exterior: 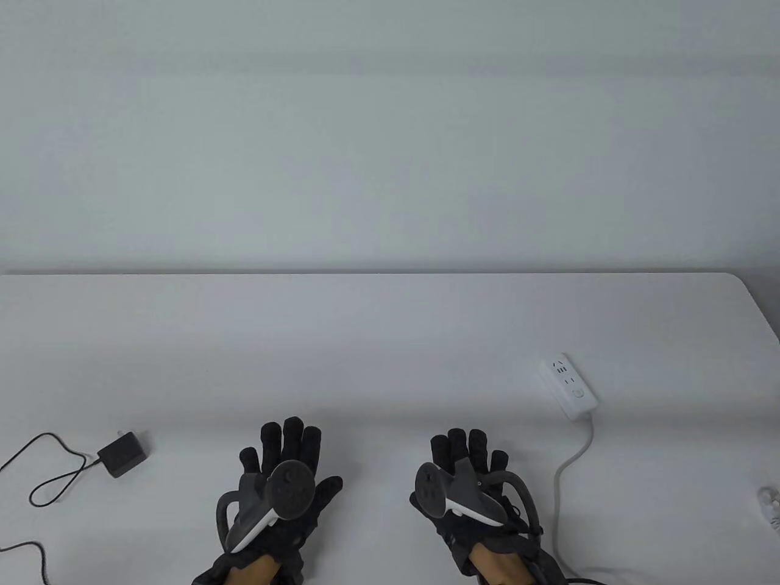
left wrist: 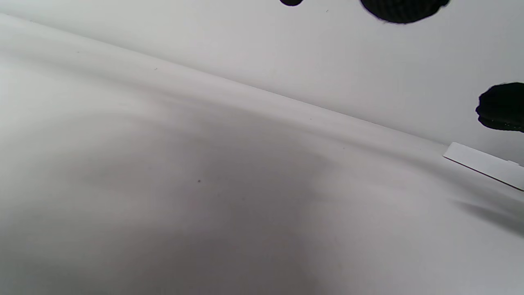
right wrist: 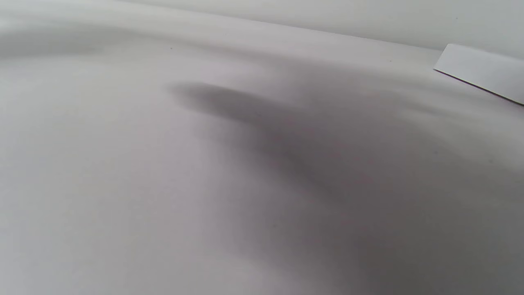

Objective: Insert the power adapter into the power strip

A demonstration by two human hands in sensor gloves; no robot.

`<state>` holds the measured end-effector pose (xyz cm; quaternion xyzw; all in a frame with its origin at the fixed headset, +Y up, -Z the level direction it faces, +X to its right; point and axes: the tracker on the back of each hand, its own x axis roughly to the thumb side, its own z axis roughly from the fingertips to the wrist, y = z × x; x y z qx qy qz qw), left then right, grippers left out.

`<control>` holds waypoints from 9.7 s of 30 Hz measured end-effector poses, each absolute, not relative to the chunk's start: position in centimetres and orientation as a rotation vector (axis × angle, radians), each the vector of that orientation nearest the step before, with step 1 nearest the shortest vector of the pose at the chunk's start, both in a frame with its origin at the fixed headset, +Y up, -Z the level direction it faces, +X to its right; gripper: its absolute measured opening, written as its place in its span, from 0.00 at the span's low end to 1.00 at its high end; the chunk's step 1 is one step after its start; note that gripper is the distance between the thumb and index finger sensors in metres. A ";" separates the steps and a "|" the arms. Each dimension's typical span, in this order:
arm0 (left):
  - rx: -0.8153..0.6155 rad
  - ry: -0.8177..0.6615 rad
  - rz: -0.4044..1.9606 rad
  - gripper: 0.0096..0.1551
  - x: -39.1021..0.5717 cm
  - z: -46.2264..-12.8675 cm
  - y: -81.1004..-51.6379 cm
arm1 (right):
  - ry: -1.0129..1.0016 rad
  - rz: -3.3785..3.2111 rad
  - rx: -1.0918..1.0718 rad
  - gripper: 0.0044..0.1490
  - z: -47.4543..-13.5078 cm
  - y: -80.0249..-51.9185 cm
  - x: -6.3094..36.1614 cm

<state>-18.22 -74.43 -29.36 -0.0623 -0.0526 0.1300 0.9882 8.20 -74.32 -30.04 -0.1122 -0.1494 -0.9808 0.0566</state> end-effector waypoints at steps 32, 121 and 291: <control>-0.128 -0.099 0.282 0.55 -19.1 -29.5 -74.7 | -0.411 -2.992 -0.353 0.60 -30.3 -74.5 8.2; 0.215 0.257 0.243 0.41 -34.6 -30.7 -68.6 | -0.543 -2.992 -0.367 0.60 -30.6 -74.9 8.5; -0.272 -0.506 0.071 0.43 -18.2 -29.1 -72.4 | -0.723 -3.055 -0.768 0.54 -30.4 -78.7 3.0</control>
